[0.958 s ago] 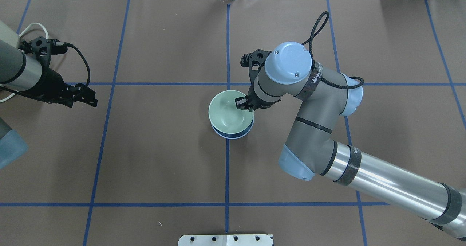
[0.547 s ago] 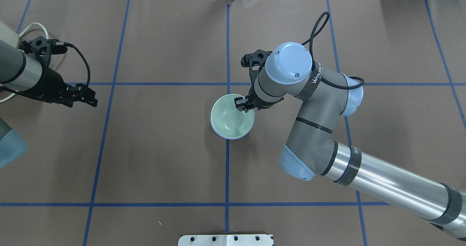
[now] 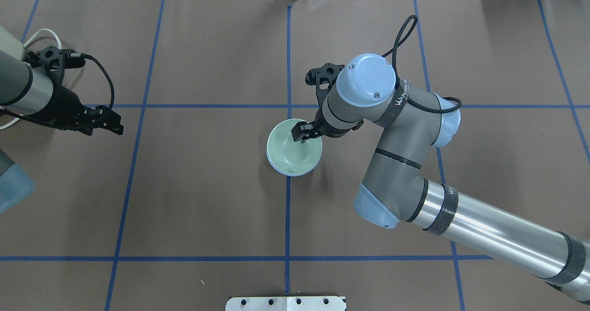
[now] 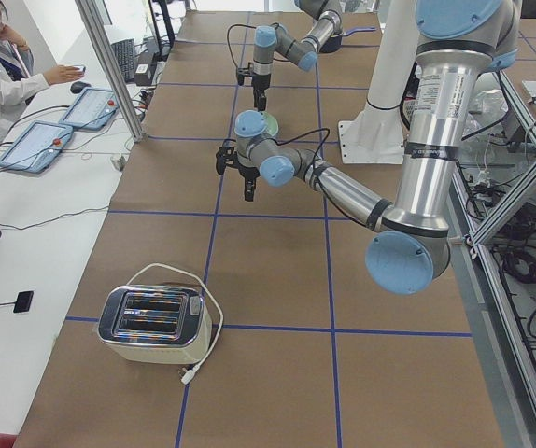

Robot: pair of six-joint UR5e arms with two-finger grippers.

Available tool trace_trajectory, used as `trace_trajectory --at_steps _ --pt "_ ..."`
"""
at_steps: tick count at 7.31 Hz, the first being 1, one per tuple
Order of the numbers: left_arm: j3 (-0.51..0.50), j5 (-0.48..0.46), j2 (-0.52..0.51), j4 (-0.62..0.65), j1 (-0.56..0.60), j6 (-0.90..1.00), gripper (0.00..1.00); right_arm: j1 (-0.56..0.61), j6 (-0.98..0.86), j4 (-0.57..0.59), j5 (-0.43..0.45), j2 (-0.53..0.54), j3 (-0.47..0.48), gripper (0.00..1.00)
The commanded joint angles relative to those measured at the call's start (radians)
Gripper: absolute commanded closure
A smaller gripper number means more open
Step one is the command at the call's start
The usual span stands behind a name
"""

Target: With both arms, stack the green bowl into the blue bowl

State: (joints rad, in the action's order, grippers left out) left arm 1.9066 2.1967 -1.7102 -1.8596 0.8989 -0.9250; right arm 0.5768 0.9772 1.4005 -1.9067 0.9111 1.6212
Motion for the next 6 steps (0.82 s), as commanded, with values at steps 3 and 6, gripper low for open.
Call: trace_trajectory --at_steps 3,6 --pt "0.002 0.000 0.003 0.000 0.000 0.000 0.21 0.000 -0.002 0.000 -0.002 0.002 0.006 0.00" --pt "-0.003 0.002 0.006 -0.001 0.000 0.003 0.20 0.034 0.026 -0.003 -0.014 0.006 0.080 0.00"
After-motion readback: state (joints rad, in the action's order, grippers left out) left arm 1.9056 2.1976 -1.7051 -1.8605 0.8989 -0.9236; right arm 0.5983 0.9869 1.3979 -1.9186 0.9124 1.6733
